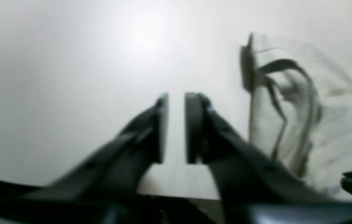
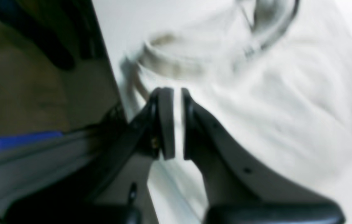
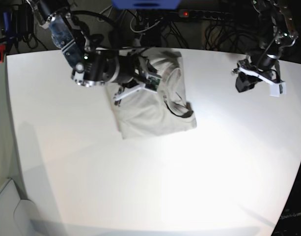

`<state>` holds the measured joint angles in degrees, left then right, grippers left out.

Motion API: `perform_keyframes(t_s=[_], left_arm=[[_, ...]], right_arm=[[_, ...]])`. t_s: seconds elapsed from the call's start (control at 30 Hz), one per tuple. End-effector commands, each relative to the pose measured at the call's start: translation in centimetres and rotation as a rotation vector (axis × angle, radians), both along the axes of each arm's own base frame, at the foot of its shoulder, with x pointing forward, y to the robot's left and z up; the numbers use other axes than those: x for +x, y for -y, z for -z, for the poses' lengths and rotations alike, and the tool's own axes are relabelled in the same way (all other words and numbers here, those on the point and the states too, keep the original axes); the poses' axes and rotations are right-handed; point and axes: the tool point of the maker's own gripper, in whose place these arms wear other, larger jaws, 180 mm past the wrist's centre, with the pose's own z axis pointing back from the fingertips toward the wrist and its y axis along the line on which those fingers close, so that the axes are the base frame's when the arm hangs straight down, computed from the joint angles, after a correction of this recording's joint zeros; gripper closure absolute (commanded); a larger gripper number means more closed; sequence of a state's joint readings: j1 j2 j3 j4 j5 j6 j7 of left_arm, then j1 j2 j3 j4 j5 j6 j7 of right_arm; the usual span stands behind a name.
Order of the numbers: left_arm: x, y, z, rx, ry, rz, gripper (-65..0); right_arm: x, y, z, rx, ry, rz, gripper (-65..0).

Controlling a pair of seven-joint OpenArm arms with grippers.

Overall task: Layout the t-shirt on the table in an organized manner, then fold the t-shirt properly
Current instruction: 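Tuck and smooth the folded shirt edge with the right gripper, then press and flatten the folded shirt with the left gripper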

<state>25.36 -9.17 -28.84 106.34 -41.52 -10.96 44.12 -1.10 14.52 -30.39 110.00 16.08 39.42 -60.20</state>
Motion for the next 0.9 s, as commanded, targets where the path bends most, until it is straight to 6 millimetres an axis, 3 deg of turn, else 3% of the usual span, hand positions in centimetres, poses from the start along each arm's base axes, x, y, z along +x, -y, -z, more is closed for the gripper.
perform_keyframes(t_s=[0.0, 0.1, 0.2, 0.33, 0.43, 0.53, 0.67, 0.87], left_arm=[[0.6, 0.2, -1.3, -0.029, 0.053, 0.003, -22.4], [1.0, 1.2, -1.9, -0.131, 0.082, -0.002, -40.9], [2.4, 3.0, -2.8, -0.212, 0.122, 0.024, -48.5], [4.8, 7.6, -2.3, -0.306, 0.122, 0.128, -49.2], [6.1, 11.2, -1.1, -0.359, 0.089, 0.209, -49.3], [7.0, 14.3, -0.2, -0.407, 0.06, 0.253, -49.2], [7.5, 15.3, 1.8, -0.448, 0.006, 0.232, -49.1], [6.4, 15.1, 6.7, -0.443, -0.134, 0.203, -49.1]], right_arm=[[1.2, 0.8, -1.2, 0.008, 0.047, 0.009, -10.9], [2.4, 4.9, -1.0, -0.062, 0.063, 0.088, -21.5], [3.1, 9.3, -0.7, -0.124, 0.071, 0.179, -31.9], [3.7, 15.0, -0.8, -0.179, 0.074, 0.335, -40.6], [3.1, 18.7, -0.6, -0.206, 0.059, 0.451, -40.7], [2.4, 21.1, -0.5, -0.222, 0.049, 0.523, -40.7], [1.6, 23.2, -0.7, -0.213, 0.057, 0.591, -40.7], [0.9, 26.0, -1.0, -0.241, 0.062, 0.672, -40.7]])
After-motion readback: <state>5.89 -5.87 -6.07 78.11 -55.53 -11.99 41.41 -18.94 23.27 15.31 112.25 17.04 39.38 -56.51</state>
